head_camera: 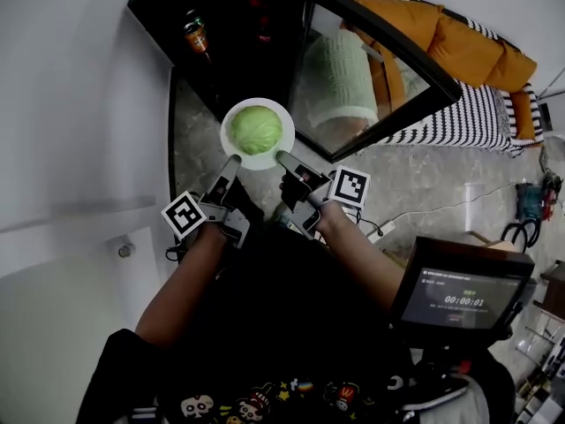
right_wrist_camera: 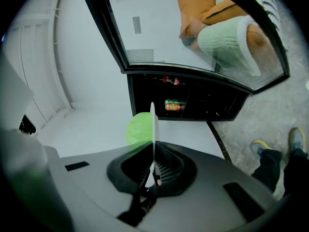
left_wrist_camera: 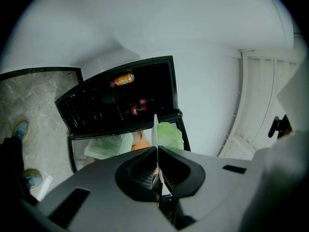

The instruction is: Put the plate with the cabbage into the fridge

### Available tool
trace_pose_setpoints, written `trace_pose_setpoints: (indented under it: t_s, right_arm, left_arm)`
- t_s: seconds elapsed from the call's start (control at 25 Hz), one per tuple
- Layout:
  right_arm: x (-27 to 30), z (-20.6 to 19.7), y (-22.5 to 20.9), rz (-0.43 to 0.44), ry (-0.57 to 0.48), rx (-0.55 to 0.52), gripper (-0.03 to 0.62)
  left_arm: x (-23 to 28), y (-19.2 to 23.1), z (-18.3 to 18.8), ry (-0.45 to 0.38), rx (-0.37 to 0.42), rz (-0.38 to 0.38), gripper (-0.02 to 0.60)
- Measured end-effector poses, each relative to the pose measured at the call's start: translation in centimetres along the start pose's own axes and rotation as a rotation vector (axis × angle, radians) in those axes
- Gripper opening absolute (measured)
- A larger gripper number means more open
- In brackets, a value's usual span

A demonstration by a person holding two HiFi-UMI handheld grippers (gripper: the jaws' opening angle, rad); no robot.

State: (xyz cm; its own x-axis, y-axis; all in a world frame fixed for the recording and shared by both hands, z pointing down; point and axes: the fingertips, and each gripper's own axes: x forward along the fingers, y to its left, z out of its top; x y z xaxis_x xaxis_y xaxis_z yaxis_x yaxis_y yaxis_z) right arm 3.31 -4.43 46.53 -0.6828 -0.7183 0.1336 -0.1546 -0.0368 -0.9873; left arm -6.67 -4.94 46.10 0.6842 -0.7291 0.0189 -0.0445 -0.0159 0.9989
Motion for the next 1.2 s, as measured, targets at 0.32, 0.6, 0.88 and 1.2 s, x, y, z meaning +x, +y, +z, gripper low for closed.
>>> trace_pose_setpoints:
  t_s: [0.32, 0.6, 0.88, 1.2]
  right_arm:
    - [0.32, -0.02, -0.38, 0.0, 0.009, 0.006, 0.018]
    - [0.32, 0.41, -0.47, 0.001, 0.011, 0.005, 0.018]
    - [0.4, 0.54, -0.52, -0.003, 0.01, 0.003, 0.018]
    - [0.58, 0.46, -0.51, 0.002, 0.009, 0.004, 0.018]
  left_arm:
    - [0.02, 0.44, 0.13, -0.015, -0.005, -0.004, 0.011]
    - [0.53, 0.34, 0.03, -0.009, 0.001, -0.01, 0.011]
    - [0.77, 0.48, 0.13, 0.005, 0.001, -0.012, 0.011]
    - [0.61, 0.38, 0.41, 0.004, 0.003, -0.001, 0.011]
